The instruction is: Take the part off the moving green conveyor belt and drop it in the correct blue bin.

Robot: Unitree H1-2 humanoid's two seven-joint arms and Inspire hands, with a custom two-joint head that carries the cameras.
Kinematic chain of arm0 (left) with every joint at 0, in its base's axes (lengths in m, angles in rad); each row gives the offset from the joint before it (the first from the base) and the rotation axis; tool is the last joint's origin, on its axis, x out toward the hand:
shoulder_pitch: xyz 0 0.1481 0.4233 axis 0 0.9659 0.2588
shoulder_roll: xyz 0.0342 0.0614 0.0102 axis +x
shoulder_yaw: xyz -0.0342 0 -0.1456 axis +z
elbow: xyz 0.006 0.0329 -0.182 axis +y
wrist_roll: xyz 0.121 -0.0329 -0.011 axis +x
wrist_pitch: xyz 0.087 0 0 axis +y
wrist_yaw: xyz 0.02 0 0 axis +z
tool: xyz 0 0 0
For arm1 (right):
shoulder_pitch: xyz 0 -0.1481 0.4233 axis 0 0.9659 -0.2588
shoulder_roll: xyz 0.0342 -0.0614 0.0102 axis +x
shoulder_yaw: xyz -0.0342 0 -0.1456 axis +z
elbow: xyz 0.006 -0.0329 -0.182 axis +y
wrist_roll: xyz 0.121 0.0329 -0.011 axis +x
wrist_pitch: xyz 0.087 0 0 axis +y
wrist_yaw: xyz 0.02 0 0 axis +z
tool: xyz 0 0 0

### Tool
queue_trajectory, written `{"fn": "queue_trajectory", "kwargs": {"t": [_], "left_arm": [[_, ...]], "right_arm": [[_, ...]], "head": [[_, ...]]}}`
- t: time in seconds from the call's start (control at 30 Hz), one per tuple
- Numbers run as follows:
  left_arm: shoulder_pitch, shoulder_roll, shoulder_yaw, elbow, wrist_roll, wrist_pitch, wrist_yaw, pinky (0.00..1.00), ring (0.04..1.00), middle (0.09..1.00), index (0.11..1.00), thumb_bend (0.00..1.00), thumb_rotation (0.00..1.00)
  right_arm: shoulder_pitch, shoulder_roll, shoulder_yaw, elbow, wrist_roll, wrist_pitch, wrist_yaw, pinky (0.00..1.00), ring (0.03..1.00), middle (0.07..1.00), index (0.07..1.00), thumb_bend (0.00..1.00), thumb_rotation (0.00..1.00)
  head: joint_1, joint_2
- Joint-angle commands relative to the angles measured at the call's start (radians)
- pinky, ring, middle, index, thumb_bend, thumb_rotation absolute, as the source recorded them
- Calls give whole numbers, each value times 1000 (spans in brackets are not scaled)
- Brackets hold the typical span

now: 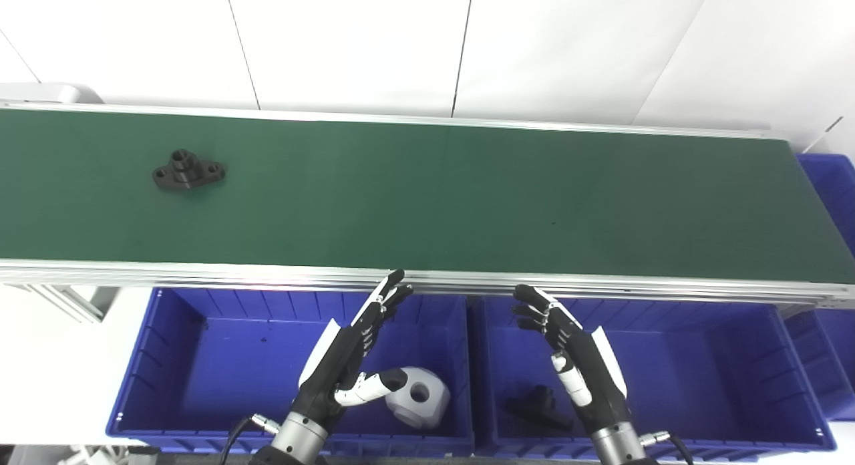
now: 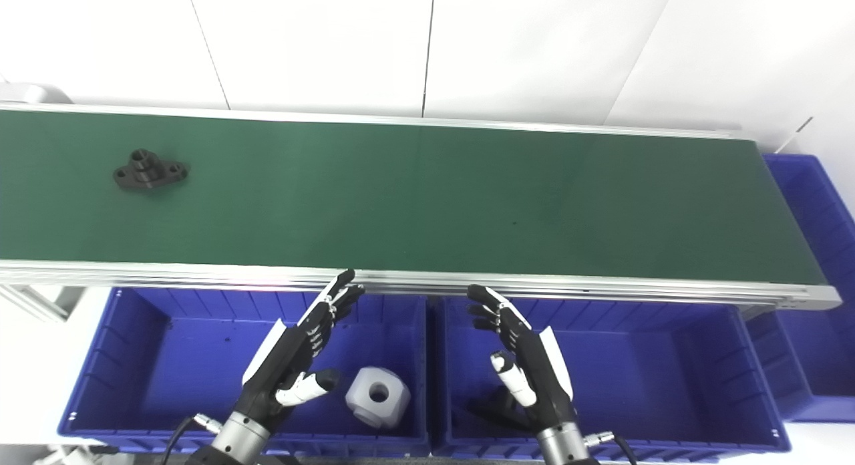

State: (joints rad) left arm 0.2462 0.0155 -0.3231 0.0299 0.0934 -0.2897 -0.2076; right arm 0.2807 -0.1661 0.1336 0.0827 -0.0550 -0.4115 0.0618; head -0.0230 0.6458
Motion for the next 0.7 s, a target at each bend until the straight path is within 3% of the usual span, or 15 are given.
{"fn": "queue_trajectory", "kwargs": {"t": [0.0, 0.67], "left_arm": [[-11, -10, -8, -10, -4, -46, 2, 976, 970, 937, 979, 998, 761], [-10, -7, -11, -1, -2, -61, 1, 983, 972, 942, 983, 992, 764]], "right_arm": [[-8, -5, 1, -15, 5, -58, -7, 764, 815, 855, 847, 881, 1000], [-9, -14, 14, -12, -5, -58, -23, 747, 809, 861, 843, 863, 1000]], "head": [[1, -1], [1, -11]]}}
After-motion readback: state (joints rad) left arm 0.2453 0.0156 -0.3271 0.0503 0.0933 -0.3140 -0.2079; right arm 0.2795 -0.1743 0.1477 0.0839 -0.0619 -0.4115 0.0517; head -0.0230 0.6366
